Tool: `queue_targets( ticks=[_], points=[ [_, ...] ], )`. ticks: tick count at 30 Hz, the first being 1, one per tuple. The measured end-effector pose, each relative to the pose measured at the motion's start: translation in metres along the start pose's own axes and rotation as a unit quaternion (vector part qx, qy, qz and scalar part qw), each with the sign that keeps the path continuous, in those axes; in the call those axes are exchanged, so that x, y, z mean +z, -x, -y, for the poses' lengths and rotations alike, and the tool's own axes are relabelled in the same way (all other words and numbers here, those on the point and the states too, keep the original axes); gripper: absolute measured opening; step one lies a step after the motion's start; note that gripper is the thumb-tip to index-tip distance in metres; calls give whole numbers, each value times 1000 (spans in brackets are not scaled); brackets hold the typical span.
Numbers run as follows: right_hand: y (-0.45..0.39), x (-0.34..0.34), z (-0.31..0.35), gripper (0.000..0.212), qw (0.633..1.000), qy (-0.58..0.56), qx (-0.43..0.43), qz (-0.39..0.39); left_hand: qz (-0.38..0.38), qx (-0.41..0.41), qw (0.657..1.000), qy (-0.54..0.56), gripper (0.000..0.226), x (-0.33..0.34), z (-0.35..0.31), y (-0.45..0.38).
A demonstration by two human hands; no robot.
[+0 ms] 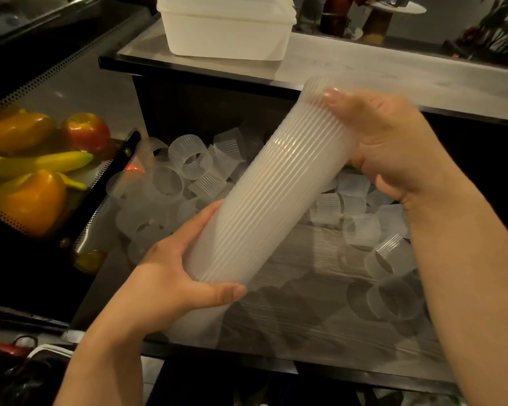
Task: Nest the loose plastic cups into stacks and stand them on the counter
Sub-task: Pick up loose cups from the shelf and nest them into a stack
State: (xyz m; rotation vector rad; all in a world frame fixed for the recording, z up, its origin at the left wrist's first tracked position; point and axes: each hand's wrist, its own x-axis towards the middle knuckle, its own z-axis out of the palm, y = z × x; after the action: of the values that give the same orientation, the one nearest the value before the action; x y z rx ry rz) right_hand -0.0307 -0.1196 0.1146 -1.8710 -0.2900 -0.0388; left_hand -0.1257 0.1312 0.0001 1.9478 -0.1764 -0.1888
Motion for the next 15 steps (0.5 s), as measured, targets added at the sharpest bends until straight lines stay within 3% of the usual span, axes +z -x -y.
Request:
queue_targets(
  ticks=[5,8,10,15],
  points=[
    [1,13,-7,54,1000,18,5,10,-18,-3,1000,0,97,0,-1,-6],
    [0,17,-11,36,999,5,26,46,-34,-1,999,-6,99,-1,1,-10],
    [-4,16,-12,38,998,-7,37,47,-40,3,999,-6,99,0,1,-12],
    [-16,26,-28,60,984,-175,5,29,-75,5,997,6,97,-6,4,-11]
  ],
)
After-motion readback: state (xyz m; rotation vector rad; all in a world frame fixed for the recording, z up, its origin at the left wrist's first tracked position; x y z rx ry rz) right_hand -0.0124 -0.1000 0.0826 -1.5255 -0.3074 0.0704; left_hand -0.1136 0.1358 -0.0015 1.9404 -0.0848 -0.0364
